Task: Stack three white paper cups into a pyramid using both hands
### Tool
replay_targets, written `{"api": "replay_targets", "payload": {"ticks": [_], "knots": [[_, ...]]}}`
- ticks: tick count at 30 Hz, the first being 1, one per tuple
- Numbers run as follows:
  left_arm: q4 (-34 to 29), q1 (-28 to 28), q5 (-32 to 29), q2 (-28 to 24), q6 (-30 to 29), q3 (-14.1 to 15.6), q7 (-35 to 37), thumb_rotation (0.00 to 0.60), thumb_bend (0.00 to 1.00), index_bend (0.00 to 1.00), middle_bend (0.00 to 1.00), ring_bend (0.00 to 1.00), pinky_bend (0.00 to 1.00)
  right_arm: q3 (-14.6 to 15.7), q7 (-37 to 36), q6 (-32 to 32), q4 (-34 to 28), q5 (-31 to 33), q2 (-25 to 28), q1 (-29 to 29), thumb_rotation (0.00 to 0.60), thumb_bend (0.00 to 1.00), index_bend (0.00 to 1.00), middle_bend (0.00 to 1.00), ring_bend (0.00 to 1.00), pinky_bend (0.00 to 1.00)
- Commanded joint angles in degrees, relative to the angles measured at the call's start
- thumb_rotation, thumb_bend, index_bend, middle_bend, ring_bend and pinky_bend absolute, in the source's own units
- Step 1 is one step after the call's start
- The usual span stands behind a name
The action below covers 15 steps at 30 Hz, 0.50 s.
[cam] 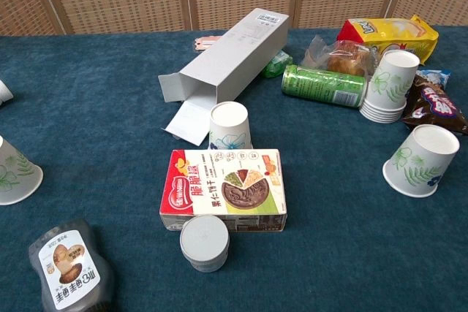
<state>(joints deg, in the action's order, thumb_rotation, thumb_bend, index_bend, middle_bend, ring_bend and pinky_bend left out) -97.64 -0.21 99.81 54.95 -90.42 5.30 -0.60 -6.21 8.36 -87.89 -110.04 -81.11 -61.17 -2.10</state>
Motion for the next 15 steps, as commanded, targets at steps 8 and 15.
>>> {"api": "replay_targets", "payload": {"ticks": [8,15], "knots": [[0.0,0.1,0.3,0.0,-0.2,0.1,0.0,0.600,0.32,0.00,0.00,0.00,0.00,0.1,-0.2,0.7,0.2,0.3,-0.1,-0.2,0.600,0.14,0.12,0.00,0.00,0.00],[-0.3,0.3,0.8,-0.5,-1.1,0.2,0.9,0.600,0.32,0.00,0.00,0.00,0.00,1.1,-0.6,2.9,-0.1,-0.1,-0.1,-0.8,0.600,0.14,0.12,0.00,0.00,0.00]]}}
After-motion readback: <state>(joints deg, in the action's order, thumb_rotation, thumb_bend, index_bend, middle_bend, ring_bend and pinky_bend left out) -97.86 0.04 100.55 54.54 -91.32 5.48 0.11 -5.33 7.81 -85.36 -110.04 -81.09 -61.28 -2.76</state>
